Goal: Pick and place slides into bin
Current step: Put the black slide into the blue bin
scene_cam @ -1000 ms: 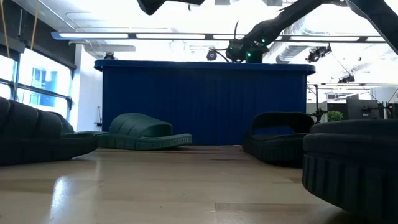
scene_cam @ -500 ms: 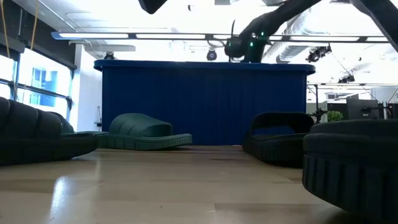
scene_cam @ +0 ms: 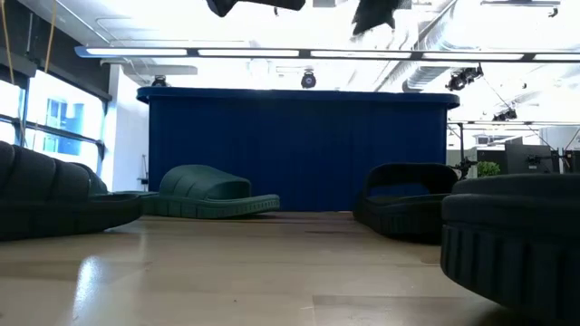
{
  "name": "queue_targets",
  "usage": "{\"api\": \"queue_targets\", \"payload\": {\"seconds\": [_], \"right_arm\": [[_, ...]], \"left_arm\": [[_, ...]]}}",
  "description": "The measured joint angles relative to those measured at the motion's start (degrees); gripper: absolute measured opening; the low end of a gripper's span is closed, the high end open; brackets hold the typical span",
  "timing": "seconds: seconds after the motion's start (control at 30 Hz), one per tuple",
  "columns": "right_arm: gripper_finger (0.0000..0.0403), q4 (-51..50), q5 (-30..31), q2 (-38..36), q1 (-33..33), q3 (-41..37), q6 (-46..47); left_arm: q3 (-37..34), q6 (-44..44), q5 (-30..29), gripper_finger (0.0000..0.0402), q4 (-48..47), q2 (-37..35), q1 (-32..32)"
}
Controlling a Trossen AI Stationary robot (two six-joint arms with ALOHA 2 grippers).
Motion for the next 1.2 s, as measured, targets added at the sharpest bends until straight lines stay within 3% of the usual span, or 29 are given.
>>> {"api": "queue_targets", "payload": {"seconds": [0.13,0.23,0.37,0.5,0.63,0.77,0.93,1.07,1.2], "right_arm": [[0.0151,-0.4,-5.8,-8.0,5.8,0.0,7.9],[0.0147,-0.4,-6.5,-12.6,10.5,0.0,12.3],[0.0145,-1.0,-5.2,-16.9,16.0,0.0,15.3],[0.0147,-1.7,0.6,-19.4,20.8,0.0,16.6],[0.0145,-3.2,6.3,-20.1,23.4,0.0,16.7],[0.0146,-5.5,9.1,-20.0,24.4,0.0,16.7],[0.0145,-9.1,9.5,-19.1,24.6,0.0,16.7],[0.0146,-10.9,9.5,-18.5,24.6,0.0,16.5],[0.0146,-11.6,9.5,-18.2,24.6,-0.1,16.2]], "left_arm": [[0.0,3.8,2.8,0.02,8.2,3.2,3.2],[0.3,9.6,4.8,0.02,13.9,7.2,5.6],[2.9,12.0,5.6,0.02,14.8,13.7,8.7],[6.7,19.3,6.0,0.02,14.3,19.6,11.2],[11.2,22.9,1.2,0.02,13.0,25.5,13.1],[14.5,22.2,0.3,0.02,9.0,29.3,14.4],[15.8,17.7,-9.4,0.0197,6.4,30.6,14.4],[15.7,16.8,-11.3,0.0156,5.1,30.8,14.4],[15.7,16.4,-10.6,0.0058,4.2,30.8,14.4]]}}
